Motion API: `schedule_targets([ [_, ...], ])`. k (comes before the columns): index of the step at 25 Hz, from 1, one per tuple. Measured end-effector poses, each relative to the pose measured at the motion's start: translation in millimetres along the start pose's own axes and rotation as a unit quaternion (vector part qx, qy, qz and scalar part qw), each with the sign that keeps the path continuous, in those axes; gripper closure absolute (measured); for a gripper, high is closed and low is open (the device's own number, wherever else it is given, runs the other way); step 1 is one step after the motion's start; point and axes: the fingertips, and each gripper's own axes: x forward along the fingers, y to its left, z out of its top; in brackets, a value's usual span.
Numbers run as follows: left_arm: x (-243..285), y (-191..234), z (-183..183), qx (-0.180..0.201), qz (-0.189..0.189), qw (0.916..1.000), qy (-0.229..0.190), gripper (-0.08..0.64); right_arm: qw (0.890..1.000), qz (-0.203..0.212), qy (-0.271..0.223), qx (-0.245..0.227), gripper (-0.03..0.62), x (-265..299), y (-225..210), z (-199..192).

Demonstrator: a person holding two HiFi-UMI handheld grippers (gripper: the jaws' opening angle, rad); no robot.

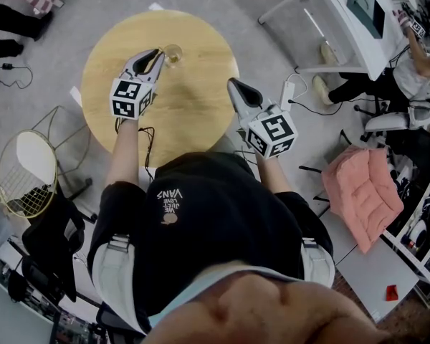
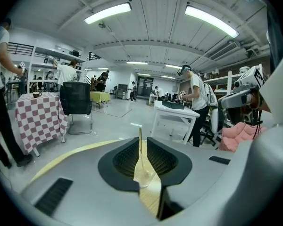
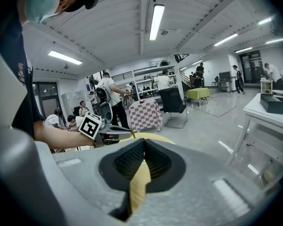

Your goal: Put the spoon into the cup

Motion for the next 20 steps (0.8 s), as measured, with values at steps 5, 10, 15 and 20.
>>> schedule_targets([
  [5, -12, -4, 2, 0.007, -0.003, 1.0, -0.006, 0.5, 1.0, 0.001, -0.004, -0.002, 0.594, -3, 9, 0],
  [10, -21, -8, 5, 0.01, -0.003, 0.9999, -0.013, 0.509, 1.0, 0.002, -0.007, -0.006, 0.594, -7, 15, 0],
  [15, -29, -19, 10, 0.015, -0.007, 0.9997, -0.021, 0.522, 1.0, 0.003, -0.013, -0.007, 0.594, -13, 19, 1],
  [20, -41, -22, 15, 0.016, -0.006, 0.9994, -0.031, 0.54, 1.0, 0.005, -0.02, -0.009, 0.594, -14, 26, 3],
])
